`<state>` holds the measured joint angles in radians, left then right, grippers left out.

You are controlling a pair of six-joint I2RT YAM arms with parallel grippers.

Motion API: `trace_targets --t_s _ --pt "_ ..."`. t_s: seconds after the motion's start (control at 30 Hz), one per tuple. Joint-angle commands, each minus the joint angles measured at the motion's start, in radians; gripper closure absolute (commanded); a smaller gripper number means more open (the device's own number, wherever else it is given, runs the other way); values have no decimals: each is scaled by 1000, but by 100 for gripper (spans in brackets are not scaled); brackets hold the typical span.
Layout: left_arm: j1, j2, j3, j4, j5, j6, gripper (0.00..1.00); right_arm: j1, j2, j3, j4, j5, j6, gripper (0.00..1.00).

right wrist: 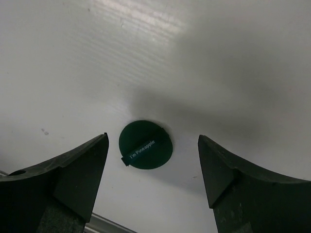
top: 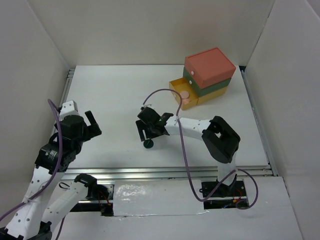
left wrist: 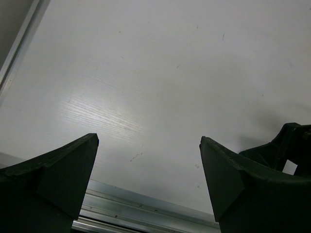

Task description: Organize the makeup

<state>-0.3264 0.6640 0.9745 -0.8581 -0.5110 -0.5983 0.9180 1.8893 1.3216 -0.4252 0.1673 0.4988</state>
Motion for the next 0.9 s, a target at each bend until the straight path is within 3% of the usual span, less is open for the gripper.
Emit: trace_targets --t_s 0.0,0.17,0.47,0.57,0.6,0.67,0.7,0.87 --pt "6 -3 -3 41 25 31 0 33 -16 -30 9 -38 38 18" --pt "6 -12 -5 44 34 34 1 64 4 -45 29 -57 46 20" --pt "6 -29 -8 51 49 45 1 67 96 -24 -6 38 56 32" --pt "6 -29 -10 56 58 48 1 65 109 -15 -12 64 55 42" --pt "6 -29 -8 56 58 48 1 68 111 -16 -7 60 55 52" --pt "4 -30 -11 56 58 48 1 71 113 -13 -3 51 50 61" --pt "6 -30 -11 54 58 48 1 76 108 -12 -3 61 52 75" --pt "6 -30 -11 59 65 52 1 81 30 11 3 126 43 76"
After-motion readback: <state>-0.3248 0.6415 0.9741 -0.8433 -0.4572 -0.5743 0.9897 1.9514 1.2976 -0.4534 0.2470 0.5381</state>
